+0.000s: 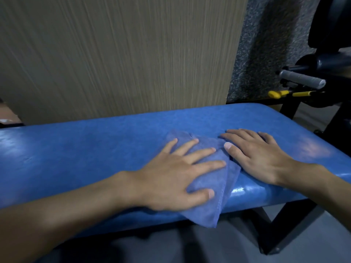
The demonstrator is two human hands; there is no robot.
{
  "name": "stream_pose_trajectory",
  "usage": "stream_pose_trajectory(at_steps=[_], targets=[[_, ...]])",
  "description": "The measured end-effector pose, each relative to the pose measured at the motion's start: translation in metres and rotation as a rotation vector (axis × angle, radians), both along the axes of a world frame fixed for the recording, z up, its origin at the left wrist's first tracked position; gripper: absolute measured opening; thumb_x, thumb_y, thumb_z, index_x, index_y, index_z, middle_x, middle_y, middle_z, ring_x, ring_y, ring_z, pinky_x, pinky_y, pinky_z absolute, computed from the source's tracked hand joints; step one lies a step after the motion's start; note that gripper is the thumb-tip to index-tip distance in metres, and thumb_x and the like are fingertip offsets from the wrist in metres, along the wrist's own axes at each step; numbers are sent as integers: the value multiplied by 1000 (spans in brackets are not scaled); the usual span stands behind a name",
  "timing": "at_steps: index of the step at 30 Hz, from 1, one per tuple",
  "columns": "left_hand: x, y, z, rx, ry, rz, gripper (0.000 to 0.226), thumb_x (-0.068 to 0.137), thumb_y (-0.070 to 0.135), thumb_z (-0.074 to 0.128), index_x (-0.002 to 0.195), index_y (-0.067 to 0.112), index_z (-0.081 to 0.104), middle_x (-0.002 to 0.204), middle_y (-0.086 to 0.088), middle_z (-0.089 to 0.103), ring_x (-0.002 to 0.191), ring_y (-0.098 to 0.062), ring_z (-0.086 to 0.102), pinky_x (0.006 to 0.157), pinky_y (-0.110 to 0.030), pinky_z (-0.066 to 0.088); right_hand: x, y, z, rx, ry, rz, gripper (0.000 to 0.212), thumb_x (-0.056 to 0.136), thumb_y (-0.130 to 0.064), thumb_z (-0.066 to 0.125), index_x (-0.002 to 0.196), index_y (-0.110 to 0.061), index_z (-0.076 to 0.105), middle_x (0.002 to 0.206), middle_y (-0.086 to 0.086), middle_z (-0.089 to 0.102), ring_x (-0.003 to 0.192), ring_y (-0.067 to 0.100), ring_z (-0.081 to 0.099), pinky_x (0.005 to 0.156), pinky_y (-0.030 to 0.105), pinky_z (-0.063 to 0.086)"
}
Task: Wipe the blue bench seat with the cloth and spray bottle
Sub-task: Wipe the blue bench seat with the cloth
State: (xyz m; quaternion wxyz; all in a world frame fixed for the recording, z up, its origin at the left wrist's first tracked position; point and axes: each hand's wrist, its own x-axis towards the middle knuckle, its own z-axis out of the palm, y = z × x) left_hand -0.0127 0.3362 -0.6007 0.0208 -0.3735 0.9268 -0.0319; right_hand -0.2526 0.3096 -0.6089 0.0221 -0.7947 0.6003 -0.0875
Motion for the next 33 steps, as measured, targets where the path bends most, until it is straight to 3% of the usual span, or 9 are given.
stream_pose_trajectory(at_steps=[4,8,12,15,20,23,27,30,33], targets=[[15,-27,3,47,68,29,71,79,75,18,147,56,7,162,23,0,150,-11,-7,120,-48,-2,5,4,6,-20,-18,-16,87,75,-71,-11,146,-39,27,152,-20,29,143,5,18,117,46,9],[47,-92,-4,48,128,232,78,72,82,12,146,58,15,161,24,9,151,-12,3,120,-50,5,26,12,7,42,24,39,89,72,-74,-13,148,-42,20,158,-20,16,147,7,6,119,45,2],[93,-155,0,-34,161,499,84,70,80,11,145,49,30,157,14,29,145,-16,25,113,-56,23,34,13,2,68,65,65,87,71,-76,-14,148,-46,12,159,-20,6,147,7,-4,119,44,0],[104,-172,-3,-28,145,609,73,79,73,15,146,49,27,154,14,33,142,-18,29,110,-59,23,34,11,2,57,61,57,84,72,-75,-12,147,-48,15,159,-21,8,146,7,-2,119,43,2],[71,-125,-3,26,83,513,75,81,71,12,151,45,18,162,11,17,149,-23,11,115,-59,12,32,9,-3,18,36,38,79,77,-74,-5,146,-46,21,157,-21,17,146,6,7,119,43,6],[47,-56,1,33,25,274,85,73,76,2,152,46,9,164,12,5,151,-20,0,118,-55,4,31,11,-1,-48,-30,17,78,79,-73,1,144,-40,29,152,-18,30,142,4,19,117,40,11],[37,12,-2,9,20,-65,73,82,72,14,151,50,3,164,15,-1,151,-18,-9,119,-52,-3,35,11,7,-147,-135,-18,76,83,-71,5,141,-35,38,146,-14,44,138,8,33,115,45,20],[46,-3,0,17,66,-52,69,83,72,20,148,54,6,163,20,0,151,-14,-8,120,-49,-3,40,13,5,-115,-167,-33,79,81,-72,0,144,-39,35,148,-16,40,140,5,27,116,44,18],[59,-41,-1,58,99,66,72,78,77,15,146,57,9,161,24,2,150,-9,-4,121,-47,0,41,13,-6,-25,3,-34,83,76,-75,-8,145,-45,26,156,-19,25,145,6,14,118,43,11]])
